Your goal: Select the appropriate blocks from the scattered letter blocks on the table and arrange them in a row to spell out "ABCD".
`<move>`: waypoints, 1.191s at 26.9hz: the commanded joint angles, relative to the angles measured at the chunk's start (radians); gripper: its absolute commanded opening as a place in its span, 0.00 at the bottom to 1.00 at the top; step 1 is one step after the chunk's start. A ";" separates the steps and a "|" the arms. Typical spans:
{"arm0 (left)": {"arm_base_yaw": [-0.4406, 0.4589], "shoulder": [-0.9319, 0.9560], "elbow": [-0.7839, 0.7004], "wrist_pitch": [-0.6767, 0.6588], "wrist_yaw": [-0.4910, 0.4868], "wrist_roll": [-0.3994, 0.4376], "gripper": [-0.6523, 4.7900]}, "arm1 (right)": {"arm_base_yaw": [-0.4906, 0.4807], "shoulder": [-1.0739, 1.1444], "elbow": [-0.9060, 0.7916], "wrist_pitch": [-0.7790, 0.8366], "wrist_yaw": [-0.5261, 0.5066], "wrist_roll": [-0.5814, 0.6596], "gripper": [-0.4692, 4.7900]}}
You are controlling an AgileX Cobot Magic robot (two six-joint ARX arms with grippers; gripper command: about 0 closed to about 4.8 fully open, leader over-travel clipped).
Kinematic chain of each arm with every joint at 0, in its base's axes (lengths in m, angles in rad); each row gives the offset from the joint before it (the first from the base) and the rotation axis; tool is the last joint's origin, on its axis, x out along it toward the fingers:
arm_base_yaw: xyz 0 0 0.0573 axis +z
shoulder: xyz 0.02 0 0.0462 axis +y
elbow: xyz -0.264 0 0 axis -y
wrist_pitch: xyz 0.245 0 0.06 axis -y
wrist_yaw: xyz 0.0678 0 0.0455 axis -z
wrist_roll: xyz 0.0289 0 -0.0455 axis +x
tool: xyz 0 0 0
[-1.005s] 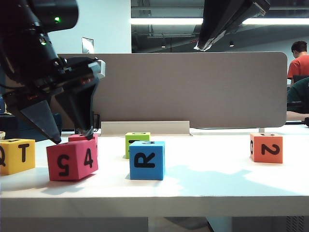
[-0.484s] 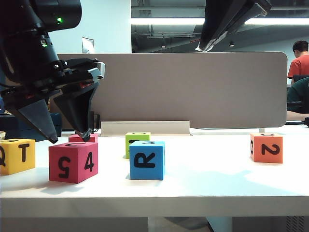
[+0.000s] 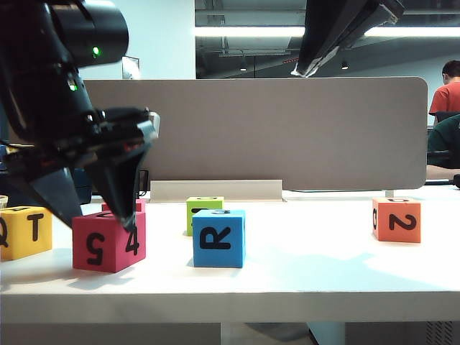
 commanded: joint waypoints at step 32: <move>-0.003 0.135 0.027 0.413 0.006 -0.160 0.54 | 0.001 -0.004 0.004 -0.005 0.050 -0.003 0.09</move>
